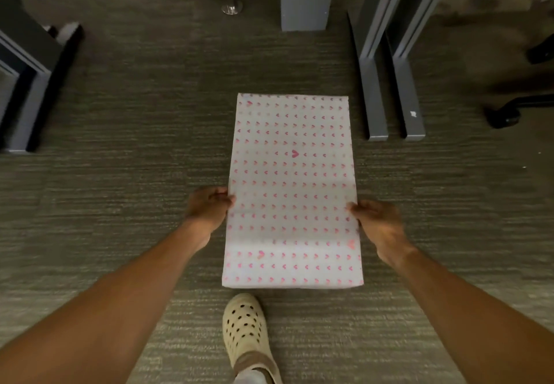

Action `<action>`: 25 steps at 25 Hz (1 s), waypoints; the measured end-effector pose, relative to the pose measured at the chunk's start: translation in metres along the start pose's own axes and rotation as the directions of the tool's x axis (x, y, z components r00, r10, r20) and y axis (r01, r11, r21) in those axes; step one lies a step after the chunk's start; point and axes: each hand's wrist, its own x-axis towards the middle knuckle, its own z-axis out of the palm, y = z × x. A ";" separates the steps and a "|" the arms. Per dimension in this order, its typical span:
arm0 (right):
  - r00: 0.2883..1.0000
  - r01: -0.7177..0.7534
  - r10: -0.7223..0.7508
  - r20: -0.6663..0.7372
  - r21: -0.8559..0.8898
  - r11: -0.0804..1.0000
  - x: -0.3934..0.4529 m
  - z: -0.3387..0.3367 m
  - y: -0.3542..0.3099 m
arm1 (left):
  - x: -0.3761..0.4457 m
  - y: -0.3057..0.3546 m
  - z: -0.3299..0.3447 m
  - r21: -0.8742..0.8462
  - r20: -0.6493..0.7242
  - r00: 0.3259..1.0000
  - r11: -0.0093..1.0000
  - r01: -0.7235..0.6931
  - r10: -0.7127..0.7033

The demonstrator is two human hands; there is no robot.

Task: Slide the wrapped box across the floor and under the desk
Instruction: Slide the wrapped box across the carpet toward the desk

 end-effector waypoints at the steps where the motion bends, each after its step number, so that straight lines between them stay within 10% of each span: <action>1: 1.000 -0.006 0.006 -0.012 -0.016 1.000 0.008 0.002 -0.003 | 0.009 0.001 0.001 -0.018 0.045 0.999 1.000 -0.020 0.021; 25: 0.985 0.168 -0.170 -0.032 -0.064 0.984 0.267 0.044 -0.093 | 0.237 0.103 0.079 0.013 0.038 0.993 0.994 -0.110 0.109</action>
